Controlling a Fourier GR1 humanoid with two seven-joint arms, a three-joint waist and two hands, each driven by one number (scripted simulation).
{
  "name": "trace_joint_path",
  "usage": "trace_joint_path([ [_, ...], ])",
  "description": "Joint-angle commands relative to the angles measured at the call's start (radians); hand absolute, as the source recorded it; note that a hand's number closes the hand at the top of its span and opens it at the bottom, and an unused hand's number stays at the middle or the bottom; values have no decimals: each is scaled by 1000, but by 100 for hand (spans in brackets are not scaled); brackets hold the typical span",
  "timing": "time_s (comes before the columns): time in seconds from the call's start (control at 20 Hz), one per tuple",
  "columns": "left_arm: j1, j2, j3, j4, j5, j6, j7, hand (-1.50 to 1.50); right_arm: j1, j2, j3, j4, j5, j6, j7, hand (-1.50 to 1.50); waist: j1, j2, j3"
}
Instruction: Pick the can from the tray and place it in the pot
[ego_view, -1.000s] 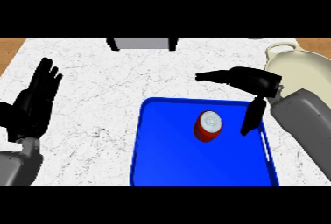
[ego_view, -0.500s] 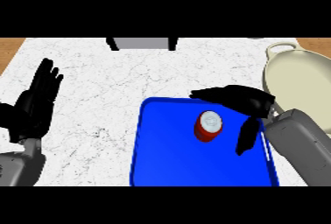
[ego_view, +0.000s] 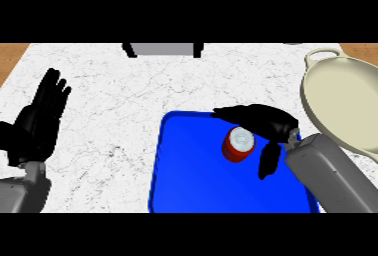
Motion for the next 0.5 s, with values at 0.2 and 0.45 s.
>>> trace_joint_path([
  [0.2,-22,-27,48,-15,-18,-47,41,0,31,54,-30,103,156,-30,-134,-150,2,1,0],
  [0.45,-35,-45,58,19,-49,-56,35,0,63,50,-50,133,217,-37,-163,-150,-1,0,0],
])
